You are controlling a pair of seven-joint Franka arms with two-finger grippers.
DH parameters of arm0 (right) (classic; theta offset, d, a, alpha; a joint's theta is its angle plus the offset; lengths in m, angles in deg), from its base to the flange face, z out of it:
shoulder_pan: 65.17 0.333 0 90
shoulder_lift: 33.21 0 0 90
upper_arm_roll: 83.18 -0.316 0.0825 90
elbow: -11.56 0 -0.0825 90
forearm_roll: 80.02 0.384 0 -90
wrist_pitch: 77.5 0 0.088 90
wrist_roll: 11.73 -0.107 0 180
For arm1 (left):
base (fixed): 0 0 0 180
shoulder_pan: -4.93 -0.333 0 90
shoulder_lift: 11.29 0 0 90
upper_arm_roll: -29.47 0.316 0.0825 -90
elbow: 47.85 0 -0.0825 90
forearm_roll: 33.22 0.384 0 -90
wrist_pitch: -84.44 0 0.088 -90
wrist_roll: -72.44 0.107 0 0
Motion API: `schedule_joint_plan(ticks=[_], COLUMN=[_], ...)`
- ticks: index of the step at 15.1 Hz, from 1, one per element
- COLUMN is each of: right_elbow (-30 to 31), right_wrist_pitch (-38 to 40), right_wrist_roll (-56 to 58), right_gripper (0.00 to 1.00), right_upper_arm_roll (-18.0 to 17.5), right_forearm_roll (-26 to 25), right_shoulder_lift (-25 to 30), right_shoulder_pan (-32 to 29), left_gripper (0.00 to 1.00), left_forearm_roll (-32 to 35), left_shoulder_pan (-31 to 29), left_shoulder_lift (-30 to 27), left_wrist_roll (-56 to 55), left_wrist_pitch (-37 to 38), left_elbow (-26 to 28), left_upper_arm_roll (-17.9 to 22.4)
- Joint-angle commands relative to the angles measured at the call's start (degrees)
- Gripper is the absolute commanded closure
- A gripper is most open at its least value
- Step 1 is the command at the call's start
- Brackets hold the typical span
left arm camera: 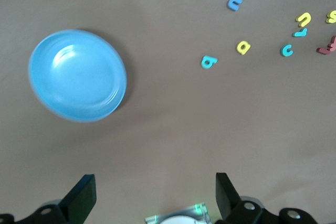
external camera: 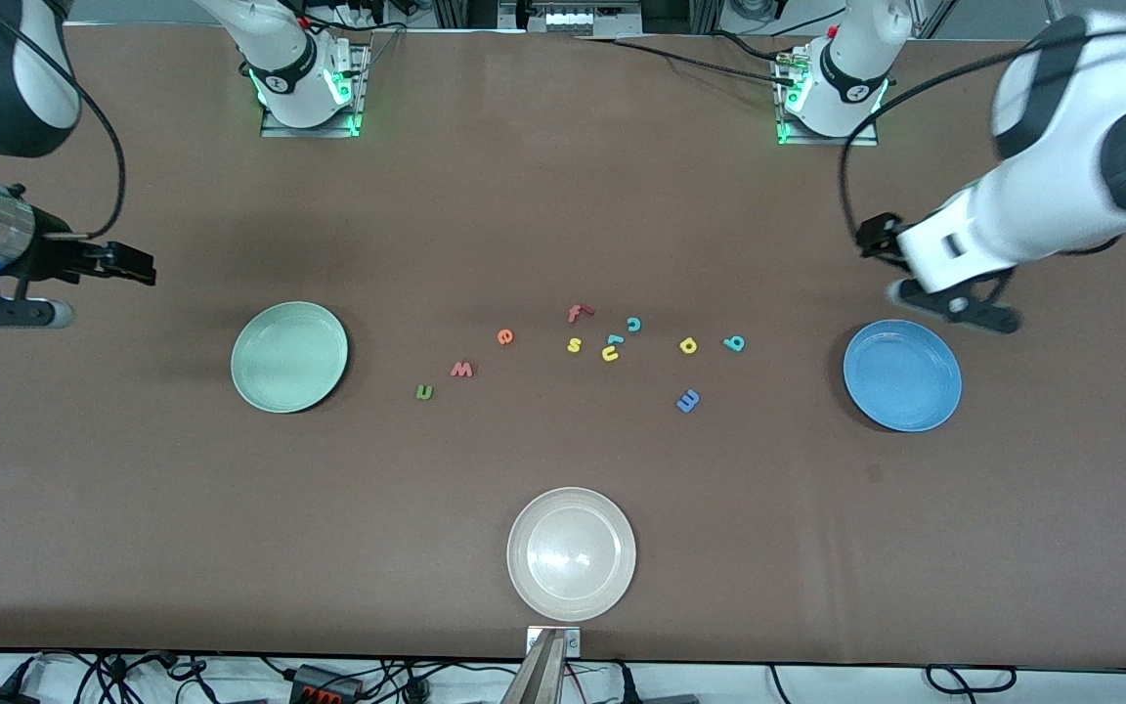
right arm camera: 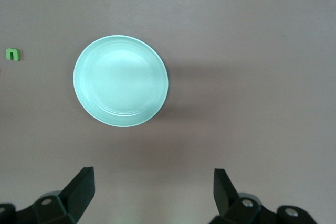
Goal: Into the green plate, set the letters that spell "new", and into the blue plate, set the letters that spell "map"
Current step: 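Reach the right gripper to green n while the left gripper reaches blue m, then grasp green n with the right gripper while the left gripper grasps blue m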
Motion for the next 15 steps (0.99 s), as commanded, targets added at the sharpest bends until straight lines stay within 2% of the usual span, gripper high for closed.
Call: schedule_joint_plan(ticks=[1,6,10,15], right_elbow=[-0.6,-0.5,-0.7,-7.4], right_wrist_pitch=[-1.9,-5.7,-10.7,-13.6], right_wrist_roll=[-0.3,-1.3,-1.6,-1.6], right_gripper=[0.0,0.0,0.0,0.0], right_upper_arm_roll=[-0.2,-0.2,-0.2,-0.2], right_forearm_roll=[0.0,0.5,4.1,4.1], right_shoulder_lift=[-3.2,-9.4,-13.4,-23.1], right_shoulder_pan=[1.7,7.3,12.1,15.8], left_gripper=[0.0,0.0,0.0,0.0], left_forearm_roll=[0.5,1.2,1.3,1.4], left_shoulder_pan=[4.6,11.3,12.1,12.6], left_shoulder_lift=[5.8,14.8,20.2,27.0], left_wrist_roll=[0.4,0.4,0.5,1.0], left_wrist_pitch=[-5.7,-20.5,-28.9,-40.1], left_elbow=[-2.2,-2.0,-1.8,-1.6], left_upper_arm_roll=[0.3,0.4,0.4,0.4])
